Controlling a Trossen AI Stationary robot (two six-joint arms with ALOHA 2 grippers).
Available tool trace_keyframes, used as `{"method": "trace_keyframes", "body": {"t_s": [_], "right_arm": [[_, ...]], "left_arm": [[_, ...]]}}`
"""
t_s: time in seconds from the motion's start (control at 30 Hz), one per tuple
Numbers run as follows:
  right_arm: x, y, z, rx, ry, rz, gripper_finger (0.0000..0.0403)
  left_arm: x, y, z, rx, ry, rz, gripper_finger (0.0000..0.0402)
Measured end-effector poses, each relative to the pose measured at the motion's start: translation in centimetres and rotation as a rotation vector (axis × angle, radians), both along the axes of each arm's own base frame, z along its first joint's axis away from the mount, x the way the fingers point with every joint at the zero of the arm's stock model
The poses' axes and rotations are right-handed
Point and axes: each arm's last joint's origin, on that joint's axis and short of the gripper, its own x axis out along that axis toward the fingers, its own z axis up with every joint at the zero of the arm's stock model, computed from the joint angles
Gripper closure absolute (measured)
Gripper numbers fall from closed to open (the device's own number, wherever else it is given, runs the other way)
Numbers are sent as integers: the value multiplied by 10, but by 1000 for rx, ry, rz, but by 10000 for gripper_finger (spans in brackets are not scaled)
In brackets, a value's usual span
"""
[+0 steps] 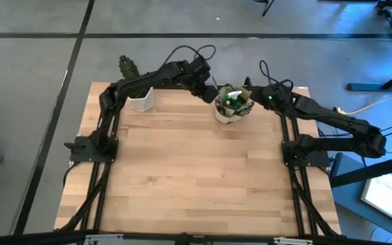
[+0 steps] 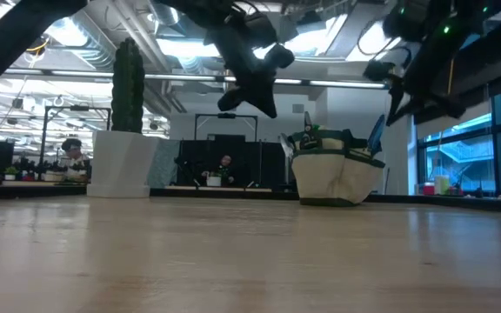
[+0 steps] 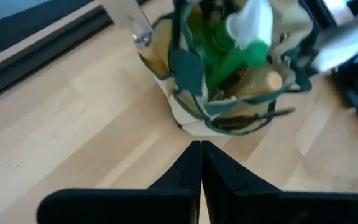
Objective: Pick & Place Garden tools in Gardening bag
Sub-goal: Move the gardening bag to the center of the table
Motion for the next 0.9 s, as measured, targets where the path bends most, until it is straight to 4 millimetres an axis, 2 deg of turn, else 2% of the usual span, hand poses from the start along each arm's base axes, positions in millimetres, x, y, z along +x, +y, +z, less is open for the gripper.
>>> {"method": "trace_keyframes", "body": {"t_s": [0.2,0.3,0.4,0.57,0.9], "right_arm": [[-3,-20,-17,-70,-13,-63,401],[-11,-34,-25,-93,-9,-108,401],[-21,-50,-41,-45,-33,-135,402],[-24,-73,-58,13,-94,-129,402],[-4,-105,-79,-20,-229,-56,402]], "left_arm": [[10,-32,-1,105,64,-124,400],[11,-53,9,161,77,-164,400],[8,-69,19,200,95,-172,400],[-1,-79,30,198,112,-184,400],[-20,-96,60,228,79,-190,400]]}}
